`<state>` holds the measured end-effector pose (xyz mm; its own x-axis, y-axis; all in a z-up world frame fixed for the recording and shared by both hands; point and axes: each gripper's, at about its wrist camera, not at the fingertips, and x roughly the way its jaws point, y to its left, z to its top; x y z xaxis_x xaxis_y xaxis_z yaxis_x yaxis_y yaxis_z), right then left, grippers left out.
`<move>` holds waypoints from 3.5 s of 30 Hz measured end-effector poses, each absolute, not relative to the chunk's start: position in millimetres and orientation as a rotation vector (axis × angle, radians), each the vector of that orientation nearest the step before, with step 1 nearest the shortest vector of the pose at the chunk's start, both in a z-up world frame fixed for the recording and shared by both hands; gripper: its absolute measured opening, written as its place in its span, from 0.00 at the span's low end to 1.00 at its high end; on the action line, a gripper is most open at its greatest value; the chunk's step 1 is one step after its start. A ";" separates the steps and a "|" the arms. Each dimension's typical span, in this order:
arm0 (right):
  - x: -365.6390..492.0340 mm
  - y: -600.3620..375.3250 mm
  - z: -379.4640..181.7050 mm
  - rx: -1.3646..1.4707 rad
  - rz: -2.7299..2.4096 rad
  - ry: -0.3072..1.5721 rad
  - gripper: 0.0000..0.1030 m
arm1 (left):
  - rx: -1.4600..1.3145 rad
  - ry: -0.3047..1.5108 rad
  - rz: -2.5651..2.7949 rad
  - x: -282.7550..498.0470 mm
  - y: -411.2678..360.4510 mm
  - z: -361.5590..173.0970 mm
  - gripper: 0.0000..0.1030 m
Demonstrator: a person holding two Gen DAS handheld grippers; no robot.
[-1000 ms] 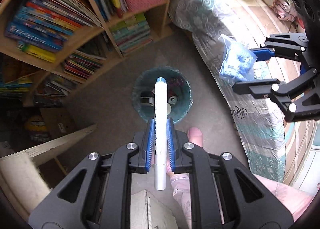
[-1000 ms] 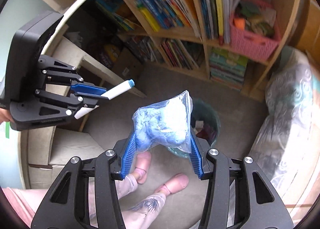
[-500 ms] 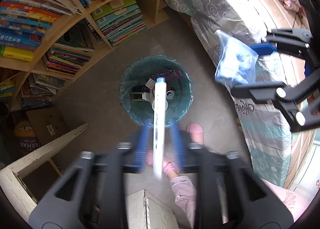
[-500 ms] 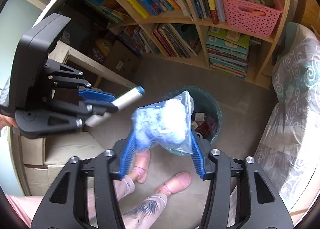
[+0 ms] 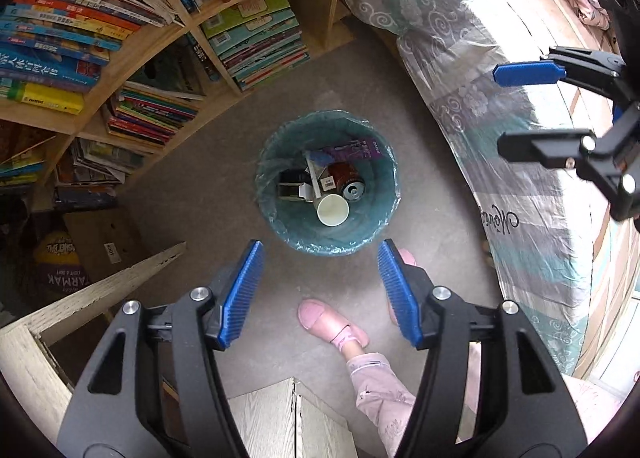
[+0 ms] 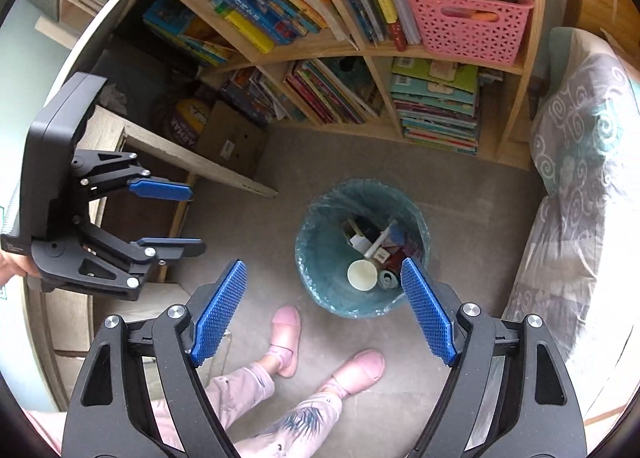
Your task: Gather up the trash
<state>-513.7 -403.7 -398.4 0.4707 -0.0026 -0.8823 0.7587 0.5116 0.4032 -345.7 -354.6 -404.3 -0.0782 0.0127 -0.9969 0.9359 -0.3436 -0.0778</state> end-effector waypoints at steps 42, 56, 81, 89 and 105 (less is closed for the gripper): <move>-318.9 -356.3 -128.3 0.332 -0.193 0.958 0.88 | 0.548 1.048 -0.955 -165.7 -194.3 -133.5 0.93; -170.2 -244.7 -81.1 0.097 0.160 0.919 0.88 | 0.261 0.995 -0.494 -73.0 -42.4 -100.7 0.93; -21.3 -72.6 -74.8 -0.045 0.514 0.930 0.88 | -0.047 0.972 -0.064 -23.2 121.0 -105.9 0.93; -2.3 -61.9 -82.2 -0.032 0.553 0.958 0.88 | -0.067 0.959 -0.004 -16.7 133.0 -109.7 0.93; 3.5 -56.4 -87.9 -0.024 0.570 0.977 0.88 | -0.080 0.964 0.041 -6.8 144.3 -109.0 0.93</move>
<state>3.5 -56.4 -87.9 0.4255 0.4455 -0.7877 -0.4665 0.8538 0.2309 -6.8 144.3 -109.0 0.5695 -0.0006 -0.8220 -0.0708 0.9962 -0.0498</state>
